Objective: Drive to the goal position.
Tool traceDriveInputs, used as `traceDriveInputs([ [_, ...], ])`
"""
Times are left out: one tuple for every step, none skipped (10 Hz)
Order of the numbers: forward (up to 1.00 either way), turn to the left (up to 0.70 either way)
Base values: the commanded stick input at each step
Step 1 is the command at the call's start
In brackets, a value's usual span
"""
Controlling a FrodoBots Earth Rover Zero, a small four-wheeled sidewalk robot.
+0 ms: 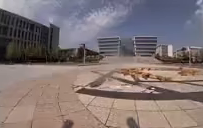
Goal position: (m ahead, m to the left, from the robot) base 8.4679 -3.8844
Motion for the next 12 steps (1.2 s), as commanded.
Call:
traceDriveInputs([
  [0.7, 0.35],
  [0.7, 0.35],
  [0.7, 0.03],
  [0.7, 0.02],
  [0.7, 0.02],
  [0.7, 0.02],
  [0.7, 0.02],
  [0.7, 0.02],
  [0.7, 0.02],
  [0.7, 0.02],
  [0.7, 0.02],
  [0.7, 0.02],
])
